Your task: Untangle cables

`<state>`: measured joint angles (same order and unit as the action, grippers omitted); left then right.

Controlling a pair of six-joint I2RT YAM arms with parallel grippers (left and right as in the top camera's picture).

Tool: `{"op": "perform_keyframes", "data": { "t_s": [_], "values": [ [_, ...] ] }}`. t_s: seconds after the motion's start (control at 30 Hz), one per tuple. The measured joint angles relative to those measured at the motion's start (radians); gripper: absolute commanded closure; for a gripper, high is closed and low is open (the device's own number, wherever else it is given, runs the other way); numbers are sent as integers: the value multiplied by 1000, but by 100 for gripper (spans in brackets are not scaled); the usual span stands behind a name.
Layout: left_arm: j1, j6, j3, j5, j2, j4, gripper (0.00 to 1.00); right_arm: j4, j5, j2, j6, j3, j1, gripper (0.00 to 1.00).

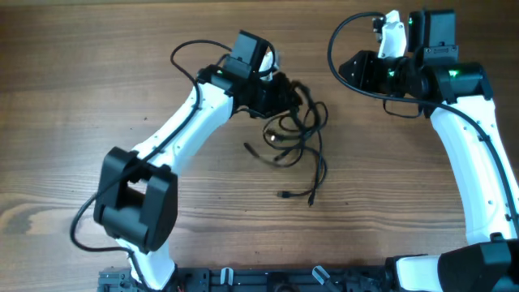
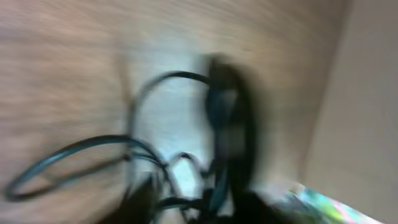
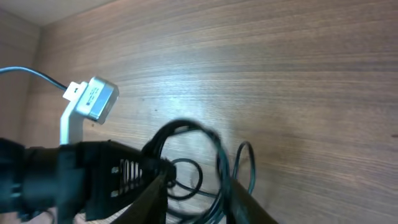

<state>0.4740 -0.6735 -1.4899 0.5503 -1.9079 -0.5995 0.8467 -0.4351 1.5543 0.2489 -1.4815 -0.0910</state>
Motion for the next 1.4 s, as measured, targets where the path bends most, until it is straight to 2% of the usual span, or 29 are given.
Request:
{"op": "perform_keyframes", "data": {
  "t_s": [0.17,0.5,0.67,0.83,0.97,1.0,1.1,1.27,1.4],
  "values": [
    [-1,119,3,-133,-7,-2,0,6,36,0,2,0,0,64],
    [-1,274,3,-360,-2,-82,0,19,81,0,2,0,0,59],
    [16,438,3,-387,78,-81,0,21,87,0,1,0,0,57],
    [26,486,3,-381,96,-66,1,23,89,0,0,0,0,56],
    [26,544,3,-390,68,18,17,29,89,0,-3,0,0,53],
    [26,581,3,-393,56,34,15,29,89,0,-4,0,0,53],
    [26,708,3,-420,12,46,0,29,90,0,-4,0,0,53],
    [19,841,3,-528,-58,19,0,29,89,24,-4,0,0,52],
    [-8,880,3,-556,-89,26,1,29,89,47,-7,0,0,52]
  ]
}}
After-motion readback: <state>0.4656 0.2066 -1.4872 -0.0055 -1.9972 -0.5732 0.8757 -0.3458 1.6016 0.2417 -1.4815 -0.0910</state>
